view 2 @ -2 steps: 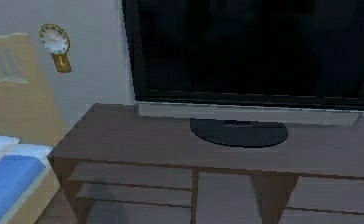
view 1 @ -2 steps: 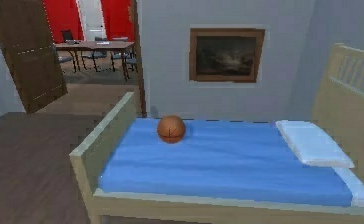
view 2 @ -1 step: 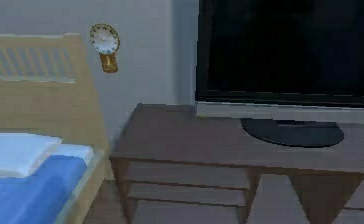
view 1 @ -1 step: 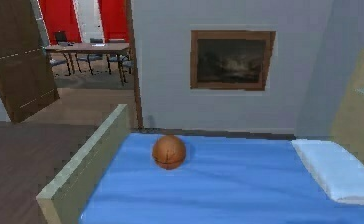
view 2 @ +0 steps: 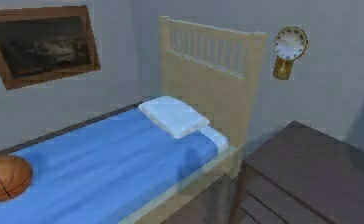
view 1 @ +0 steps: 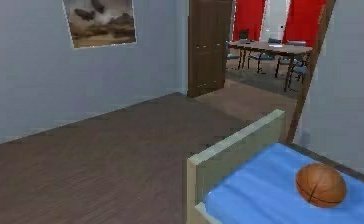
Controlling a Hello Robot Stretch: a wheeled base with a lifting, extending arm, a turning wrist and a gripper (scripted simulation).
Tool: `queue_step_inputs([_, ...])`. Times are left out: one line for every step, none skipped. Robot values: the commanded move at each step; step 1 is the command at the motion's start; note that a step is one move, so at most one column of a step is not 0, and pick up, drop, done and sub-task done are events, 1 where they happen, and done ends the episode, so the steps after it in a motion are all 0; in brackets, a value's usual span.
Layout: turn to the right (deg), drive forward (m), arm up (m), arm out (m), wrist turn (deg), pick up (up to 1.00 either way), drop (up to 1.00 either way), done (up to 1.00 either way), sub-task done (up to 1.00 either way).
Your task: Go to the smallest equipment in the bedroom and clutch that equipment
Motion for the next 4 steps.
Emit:
queue_step_inputs([-45.0,0.0,0.0,0.0,0.0,0.0,0.0,0.0,0.0])
queue_step_inputs([30.0,0.0,0.0,0.0,0.0,0.0,0.0,0.0,0.0])
queue_step_inputs([0.0,0.9,0.0,0.0,0.0,0.0,0.0,0.0,0.0])
queue_step_inputs([21.0,0.0,0.0,0.0,0.0,0.0,0.0,0.0,0.0])
